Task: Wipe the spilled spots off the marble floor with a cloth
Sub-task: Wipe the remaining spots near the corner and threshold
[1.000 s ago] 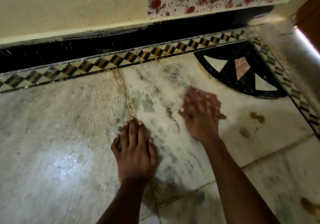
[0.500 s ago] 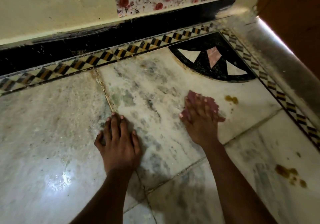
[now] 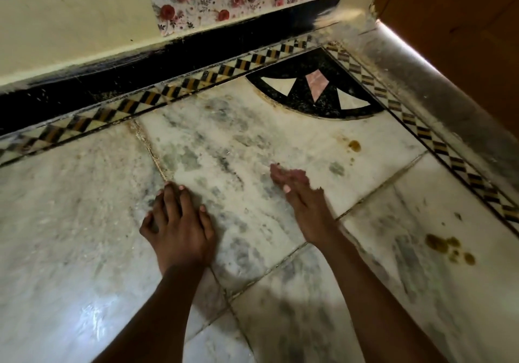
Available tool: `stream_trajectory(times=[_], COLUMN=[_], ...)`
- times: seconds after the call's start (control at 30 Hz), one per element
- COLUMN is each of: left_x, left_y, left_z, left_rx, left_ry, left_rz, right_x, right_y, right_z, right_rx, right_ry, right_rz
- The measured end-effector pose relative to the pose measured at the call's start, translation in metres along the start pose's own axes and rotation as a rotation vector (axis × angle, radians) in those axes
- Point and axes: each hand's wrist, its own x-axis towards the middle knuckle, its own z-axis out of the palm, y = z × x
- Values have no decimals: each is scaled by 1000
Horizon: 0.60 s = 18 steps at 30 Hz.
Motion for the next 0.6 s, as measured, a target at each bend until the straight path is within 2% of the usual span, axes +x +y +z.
stream_trajectory(times=[0.07, 0.13, 0.2, 0.23, 0.3, 0.37, 0.43, 0.47, 0.6], left_x=[-1, -1, -1, -1, -1, -2, -1, -1, -2], left_y=[0, 0, -1, -1, -1, -2, -2, -2, -3], left_z=[0, 0, 1, 1, 2, 3, 3, 3, 5], left_rx=[5, 6, 6, 1, 1, 2, -7, -9, -7], left_ry=[7, 8, 10, 11, 12, 17, 19, 21, 21], left_rz=[9, 13, 13, 18, 20, 18, 18, 14, 17], right_x=[-2, 7, 21, 27, 43, 51, 48, 46, 42], right_y=[-25, -47, -64, -69, -66, -42, -24, -21, 5], right_z=[-12, -35, -61, -75, -98, -114, -116, -109, -55], right_rx=[511, 666, 766, 736, 380, -130, -356, -422, -747], right_ry=[134, 240, 215, 223, 324, 573, 779, 757, 269], right_rz=[180, 235, 291, 313, 336, 368, 330, 257, -15])
